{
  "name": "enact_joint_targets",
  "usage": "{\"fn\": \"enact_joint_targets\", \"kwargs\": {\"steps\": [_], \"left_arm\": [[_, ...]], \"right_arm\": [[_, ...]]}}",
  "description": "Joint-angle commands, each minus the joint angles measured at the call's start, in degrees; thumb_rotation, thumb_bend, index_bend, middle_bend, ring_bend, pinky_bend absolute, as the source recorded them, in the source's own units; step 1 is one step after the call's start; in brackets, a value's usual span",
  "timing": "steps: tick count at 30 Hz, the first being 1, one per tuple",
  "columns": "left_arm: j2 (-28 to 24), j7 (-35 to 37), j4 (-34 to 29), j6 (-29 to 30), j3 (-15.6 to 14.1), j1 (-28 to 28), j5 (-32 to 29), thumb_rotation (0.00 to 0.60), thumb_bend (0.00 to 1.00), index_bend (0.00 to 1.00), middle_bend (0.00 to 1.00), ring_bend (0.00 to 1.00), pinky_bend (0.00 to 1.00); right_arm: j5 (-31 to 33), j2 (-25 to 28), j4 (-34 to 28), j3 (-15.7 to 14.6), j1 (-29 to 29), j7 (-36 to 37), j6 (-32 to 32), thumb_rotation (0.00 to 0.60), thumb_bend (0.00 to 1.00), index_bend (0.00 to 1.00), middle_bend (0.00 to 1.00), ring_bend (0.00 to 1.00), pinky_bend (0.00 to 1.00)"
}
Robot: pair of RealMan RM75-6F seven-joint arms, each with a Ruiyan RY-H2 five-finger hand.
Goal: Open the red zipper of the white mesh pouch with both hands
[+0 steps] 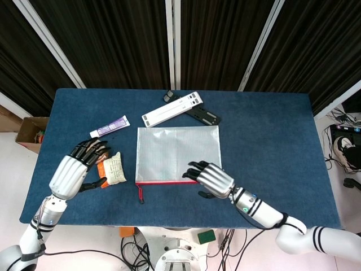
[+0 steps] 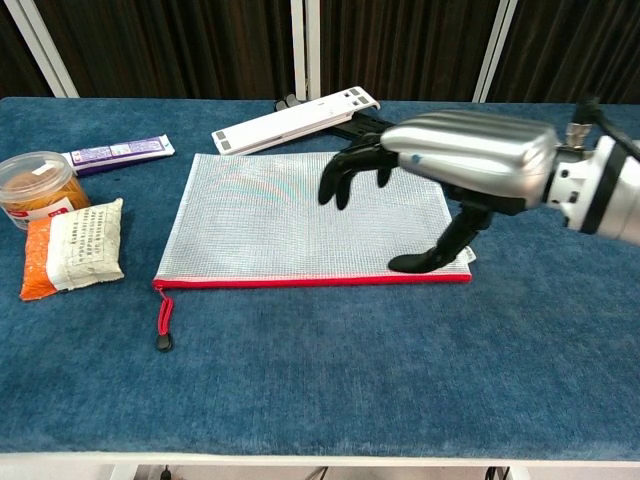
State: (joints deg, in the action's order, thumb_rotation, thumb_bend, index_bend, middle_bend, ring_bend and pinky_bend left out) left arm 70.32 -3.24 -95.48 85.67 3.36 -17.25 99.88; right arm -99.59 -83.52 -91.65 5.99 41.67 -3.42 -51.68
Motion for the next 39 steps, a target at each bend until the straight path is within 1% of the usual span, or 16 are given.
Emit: {"fn": "enact_joint_targets", "kwargs": {"steps": [1,5,8,9,12,17,21,29,39], "left_arm": [[-0.96,-2.65,-0.5,0.15,-1.81,2.69,-2.85,0.6,0.13,0.21,0.16,0.1,0.2],[-0.98,-2.91,0.13,1.45,-2.7,4.72,-4.14,0.6,0.13,0.21,0.16,0.1,0.2],[-0.83,-3.14,1.16,2.92,-2.83,6.08,-4.81,0.6,0.13,0.21,0.16,0.1,0.2],[-0.8,-3.14,1.35,3.17,-2.84,6.33,-4.97,0.6,0.13,0.21,0.16,0.1,0.2],[-0.6,-2.25,2.21,4.04,-2.99,7.4,-5.68,0.6,0.13,0.21,0.16,0.1,0.2],[-0.29,-1.02,3.32,4.29,-3.13,8.06,-5.96,0.6,0.13,0.21,0.16,0.1,0.2],[0.06,-0.01,4.16,4.43,-3.08,8.21,-5.71,0.6,0.13,0.21,0.16,0.1,0.2],[0.21,1.19,5.02,4.29,-2.97,8.37,-5.62,0.6,0.13,0.21,0.16,0.1,0.2],[0.24,2.65,5.53,4.3,-2.92,8.82,-5.81,0.6,0.13,0.21,0.16,0.1,0.2]], "right_arm": [[-0.4,-5.39,2.7,2.33,5.96,-3.32,5.49,0.6,0.18,0.34,0.34,0.15,0.35],[-0.2,-12.38,9.78,3.92,11.43,-5.56,8.78,0.6,0.18,0.39,0.34,0.15,0.36],[-0.23,-16.95,14.9,3.99,14.43,-6.06,10.05,0.6,0.18,0.41,0.34,0.15,0.36],[-0.26,-17.74,15.84,3.96,14.99,-6.12,10.24,0.6,0.18,0.42,0.34,0.15,0.35],[-1.15,-21.95,21.09,3.63,17.54,-6.1,9.65,0.6,0.19,0.43,0.34,0.15,0.35],[-1.94,-27.45,28.58,2.72,20.87,-4.05,9.0,0.6,0.26,0.46,0.34,0.15,0.33],[-2.74,-31.38,34.08,2.03,22.87,-1.63,6.62,0.6,0.3,0.47,0.34,0.15,0.3],[-3.35,-35.6,40.79,0.82,26.26,0.78,5.15,0.6,0.32,0.47,0.34,0.15,0.29],[-2.79,-36.5,43.66,-0.86,27.9,0.14,4.8,0.6,0.33,0.47,0.34,0.15,0.26]]}}
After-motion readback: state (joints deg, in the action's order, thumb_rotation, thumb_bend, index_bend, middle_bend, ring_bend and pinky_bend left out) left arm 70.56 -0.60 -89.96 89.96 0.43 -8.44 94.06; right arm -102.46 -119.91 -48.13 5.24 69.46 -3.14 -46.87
